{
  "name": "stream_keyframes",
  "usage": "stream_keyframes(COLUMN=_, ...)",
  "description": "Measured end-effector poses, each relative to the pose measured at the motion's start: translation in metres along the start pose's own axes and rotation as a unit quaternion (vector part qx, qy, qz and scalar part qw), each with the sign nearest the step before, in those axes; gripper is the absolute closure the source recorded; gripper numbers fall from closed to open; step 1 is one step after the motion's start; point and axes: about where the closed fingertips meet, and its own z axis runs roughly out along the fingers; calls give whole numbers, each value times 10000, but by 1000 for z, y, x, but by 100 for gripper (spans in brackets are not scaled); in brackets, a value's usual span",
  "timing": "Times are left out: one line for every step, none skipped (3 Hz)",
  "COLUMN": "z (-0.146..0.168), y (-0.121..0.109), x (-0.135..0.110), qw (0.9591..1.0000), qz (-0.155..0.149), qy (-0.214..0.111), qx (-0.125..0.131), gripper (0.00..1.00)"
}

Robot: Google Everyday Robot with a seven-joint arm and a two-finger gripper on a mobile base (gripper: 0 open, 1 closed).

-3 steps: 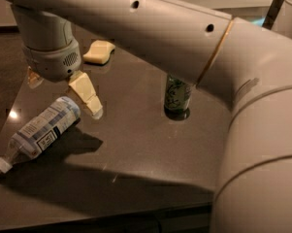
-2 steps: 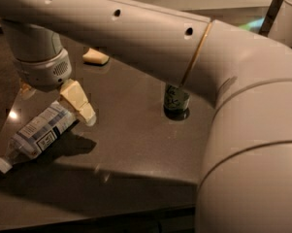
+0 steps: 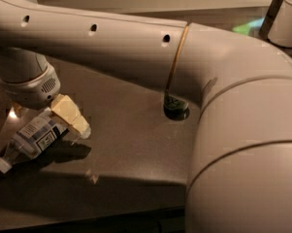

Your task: Pick blue plastic bottle

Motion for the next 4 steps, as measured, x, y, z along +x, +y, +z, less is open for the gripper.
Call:
stream_keyframes(z=2, y=-1, x=-2, qw=9999, qz=170, qy=17, qx=26, gripper=17)
stream_keyframes(z=-3, y=0, x=-3, qw=9992, qz=365, qy=-8, qx=133, gripper=41)
stream_keyframes(z=-9, y=2, x=-3, qw=9987, qz=460, qy=-34, qx=215, gripper=64)
stream_keyframes(z=-23, y=5, x=-2, qw=9982, qz=492, qy=-69, qx=329, gripper=87)
